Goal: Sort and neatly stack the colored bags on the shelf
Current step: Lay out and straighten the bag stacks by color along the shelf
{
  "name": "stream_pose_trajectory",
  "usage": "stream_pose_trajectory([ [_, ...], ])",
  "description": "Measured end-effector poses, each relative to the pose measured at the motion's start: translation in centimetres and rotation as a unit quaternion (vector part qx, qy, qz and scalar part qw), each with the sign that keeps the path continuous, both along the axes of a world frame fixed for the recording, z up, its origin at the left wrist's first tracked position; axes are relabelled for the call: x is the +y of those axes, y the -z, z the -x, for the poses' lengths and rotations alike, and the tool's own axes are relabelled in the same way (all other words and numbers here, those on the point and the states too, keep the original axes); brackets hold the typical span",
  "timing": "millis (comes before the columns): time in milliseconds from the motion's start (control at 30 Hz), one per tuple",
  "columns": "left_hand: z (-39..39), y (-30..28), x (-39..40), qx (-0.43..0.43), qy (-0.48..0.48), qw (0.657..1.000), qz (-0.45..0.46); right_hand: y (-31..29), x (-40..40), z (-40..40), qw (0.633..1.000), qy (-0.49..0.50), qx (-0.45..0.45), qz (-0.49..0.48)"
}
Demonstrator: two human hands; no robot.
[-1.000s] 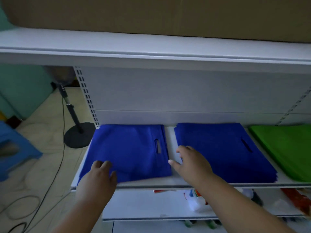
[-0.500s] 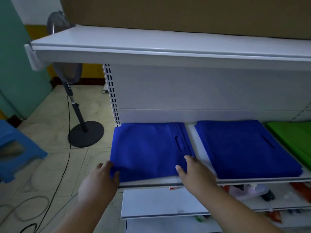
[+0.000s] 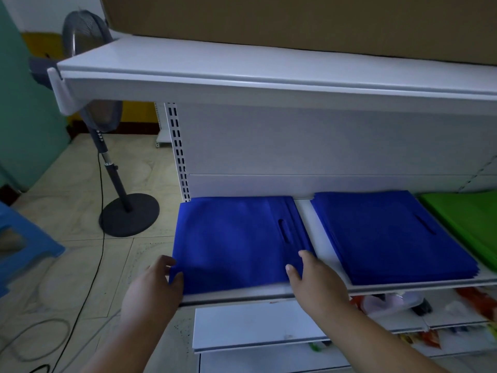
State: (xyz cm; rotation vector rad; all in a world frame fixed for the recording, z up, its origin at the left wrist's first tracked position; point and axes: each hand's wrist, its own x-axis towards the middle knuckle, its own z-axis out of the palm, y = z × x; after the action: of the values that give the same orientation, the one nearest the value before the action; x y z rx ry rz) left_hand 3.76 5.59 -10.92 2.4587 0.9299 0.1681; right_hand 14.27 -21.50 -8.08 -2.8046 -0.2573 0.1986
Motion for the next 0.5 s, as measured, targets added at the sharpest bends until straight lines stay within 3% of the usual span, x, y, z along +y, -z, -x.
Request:
stream_pose_trajectory([
  [167, -0.1, 0.2, 0.2, -0.007, -0.016, 1.0, 0.01, 0.4, 0.7, 0.4, 1.0, -0.022, 0.002, -0.015],
  [500, -0.1, 0.0, -0.1, -0.003, -0.003, 1.0, 0.0, -0.3, 0.7, -1.3, 0.997, 0.068, 0.047, 0.003],
])
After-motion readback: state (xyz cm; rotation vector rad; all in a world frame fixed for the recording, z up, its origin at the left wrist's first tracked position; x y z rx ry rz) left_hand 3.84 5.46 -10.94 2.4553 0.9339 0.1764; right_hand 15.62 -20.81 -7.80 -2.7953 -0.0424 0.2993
